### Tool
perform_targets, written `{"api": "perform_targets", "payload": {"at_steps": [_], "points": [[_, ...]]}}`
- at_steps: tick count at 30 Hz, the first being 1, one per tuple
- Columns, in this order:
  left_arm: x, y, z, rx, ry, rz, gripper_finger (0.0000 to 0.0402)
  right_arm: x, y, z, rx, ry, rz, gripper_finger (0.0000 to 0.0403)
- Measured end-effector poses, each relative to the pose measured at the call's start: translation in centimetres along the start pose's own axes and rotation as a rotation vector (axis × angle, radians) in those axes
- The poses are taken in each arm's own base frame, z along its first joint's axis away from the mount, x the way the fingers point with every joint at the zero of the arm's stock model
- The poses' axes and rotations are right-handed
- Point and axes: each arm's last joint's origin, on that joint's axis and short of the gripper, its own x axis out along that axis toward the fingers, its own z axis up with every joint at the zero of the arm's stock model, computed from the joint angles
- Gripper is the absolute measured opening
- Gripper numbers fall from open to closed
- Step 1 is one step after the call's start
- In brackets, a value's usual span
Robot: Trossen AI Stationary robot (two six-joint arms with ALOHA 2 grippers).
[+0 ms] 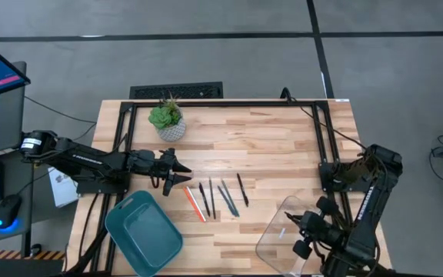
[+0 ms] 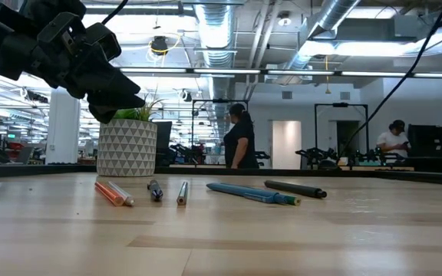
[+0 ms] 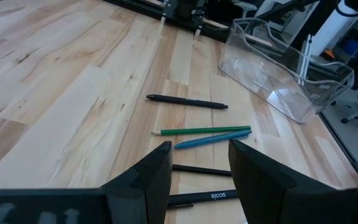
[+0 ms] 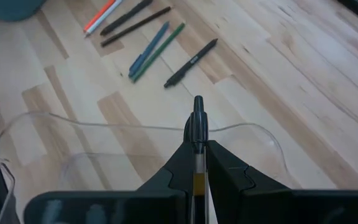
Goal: Sort pens & pencils
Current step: Put the transparent black pen into the transparent bin
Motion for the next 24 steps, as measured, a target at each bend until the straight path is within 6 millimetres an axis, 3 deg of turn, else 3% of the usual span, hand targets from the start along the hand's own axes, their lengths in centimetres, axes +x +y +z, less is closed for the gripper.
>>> {"api": "perform_targets", "payload": {"at_steps": [10, 24], "points": [[0.00, 0.00, 0.00, 0.000, 0.000, 0.000, 0.0149, -0.07, -0.47, -0.02, -0.080, 0.011, -0.038, 0.0059], [0.00, -0.02, -0.03, 0.010, 0.004, -0.006, 0.0149, -0.09, -0.56, 0.20, -0.040, 0.025, -0.034, 0.0059]]}}
